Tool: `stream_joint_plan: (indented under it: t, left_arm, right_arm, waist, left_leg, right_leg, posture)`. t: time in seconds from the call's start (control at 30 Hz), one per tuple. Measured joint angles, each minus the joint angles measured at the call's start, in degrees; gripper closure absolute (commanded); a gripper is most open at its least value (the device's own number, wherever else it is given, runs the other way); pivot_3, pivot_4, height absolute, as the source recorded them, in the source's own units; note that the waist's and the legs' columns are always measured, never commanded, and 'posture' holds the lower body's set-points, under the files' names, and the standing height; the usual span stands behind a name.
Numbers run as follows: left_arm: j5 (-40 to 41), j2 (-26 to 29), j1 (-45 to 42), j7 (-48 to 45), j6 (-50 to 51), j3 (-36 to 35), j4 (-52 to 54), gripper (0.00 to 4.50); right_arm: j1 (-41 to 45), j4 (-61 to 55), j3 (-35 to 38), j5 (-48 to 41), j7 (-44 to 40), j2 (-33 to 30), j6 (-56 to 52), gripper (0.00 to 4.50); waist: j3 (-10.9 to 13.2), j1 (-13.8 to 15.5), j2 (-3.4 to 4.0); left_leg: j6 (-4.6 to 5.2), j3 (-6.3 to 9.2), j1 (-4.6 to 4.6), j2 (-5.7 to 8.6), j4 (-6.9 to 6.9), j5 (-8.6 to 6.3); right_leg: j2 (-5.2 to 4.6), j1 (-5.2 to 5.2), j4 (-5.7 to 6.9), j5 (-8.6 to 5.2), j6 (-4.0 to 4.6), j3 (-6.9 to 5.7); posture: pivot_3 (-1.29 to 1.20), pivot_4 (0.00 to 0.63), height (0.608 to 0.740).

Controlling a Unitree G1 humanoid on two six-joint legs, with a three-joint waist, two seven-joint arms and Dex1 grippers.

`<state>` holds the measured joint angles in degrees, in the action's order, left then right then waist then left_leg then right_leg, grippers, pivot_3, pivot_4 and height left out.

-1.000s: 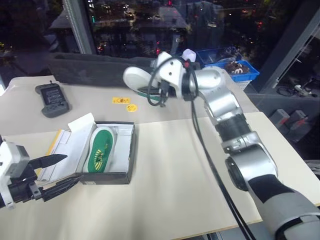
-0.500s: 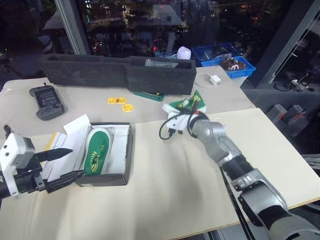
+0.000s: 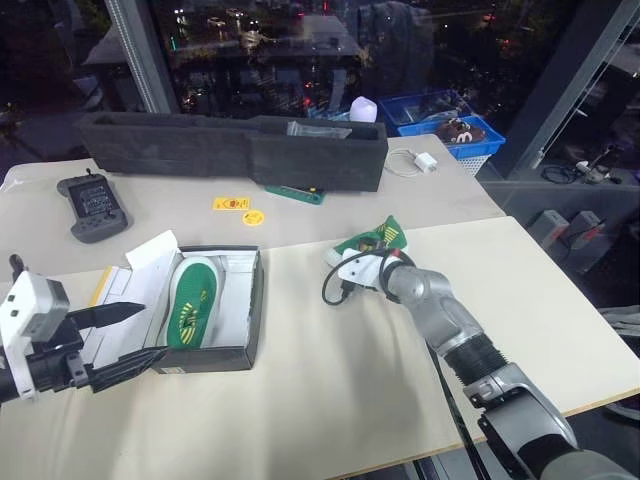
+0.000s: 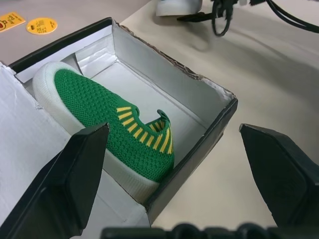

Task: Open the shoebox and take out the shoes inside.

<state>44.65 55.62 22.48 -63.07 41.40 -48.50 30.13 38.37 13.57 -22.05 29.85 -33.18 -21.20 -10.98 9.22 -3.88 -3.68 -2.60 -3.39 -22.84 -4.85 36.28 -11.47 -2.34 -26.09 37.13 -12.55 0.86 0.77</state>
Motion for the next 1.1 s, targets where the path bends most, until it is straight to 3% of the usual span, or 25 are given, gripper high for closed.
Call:
stream_joint_plan:
  t: [0.27,0.43,0.57,0.77,0.87,1.1]
  left_arm:
    - [-0.6,-0.01,0.11,-0.82,-0.27,-0.22,-1.13,0.0]
    - [-1.67,-0.9,1.08,-1.36,-1.21,-3.02,-1.73,0.0]
    - [-2.02,-1.27,2.38,-2.03,-1.35,-6.42,-3.8,0.0]
    - [-4.63,-1.44,6.53,-4.51,-2.48,-13.0,-7.65,0.0]
    - [-5.52,-2.57,9.05,-5.63,-3.16,-16.52,-8.36,0.0]
    - [-5.49,-4.23,10.75,-5.81,-3.72,-17.87,-8.08,0.0]
  right_arm:
    - [-2.02,-11.76,0.99,-12.53,-20.44,-4.06,-7.02,0.29]
    - [22.0,-9.25,5.4,-24.77,-31.87,-1.37,-6.76,0.29]
    - [28.63,-4.37,1.03,-27.67,-35.77,6.44,1.77,0.29]
    - [32.83,9.03,-8.55,-24.07,-36.61,15.88,17.03,0.29]
    - [37.64,21.49,-13.69,-17.66,-32.33,21.66,28.71,0.29]
    - [40.55,33.98,-16.94,-10.34,-25.9,25.34,40.76,0.29]
  waist:
    - [0.04,-0.01,0.04]
    - [0.68,-0.26,0.57]
    - [0.52,-0.07,0.36]
    - [0.53,-0.07,0.38]
    - [0.53,-0.14,0.38]
    - [0.47,0.11,0.28]
  left_leg:
    - [0.0,-0.02,-0.05,-0.01,0.01,0.0]
    - [0.19,0.18,0.03,-0.08,0.13,0.11]
    - [0.18,0.2,0.17,-0.37,-0.13,0.11]
    - [0.14,0.08,-0.08,-0.38,-0.05,0.09]
    - [0.1,0.08,-0.08,-0.41,-0.06,0.07]
    - [0.07,0.09,-0.09,-0.42,-0.06,0.07]
  right_leg:
    - [0.01,-0.06,0.0,0.01,-0.01,0.02]
    - [0.38,-0.11,0.01,0.39,0.18,0.12]
    - [0.69,-0.12,0.03,0.26,0.43,0.1]
    - [0.6,-0.3,-0.02,0.3,0.47,0.1]
    - [0.61,-0.31,-0.03,0.3,0.49,0.07]
    - [0.53,-0.3,-0.02,0.08,0.89,0.01]
  posture:
    - [0.0,0.15,0.738]
    - [0.0,0.15,0.738]
    - [0.0,0.15,0.738]
    - [0.0,0.15,0.738]
    - [0.0,0.15,0.738]
    - [0.0,0.15,0.738]
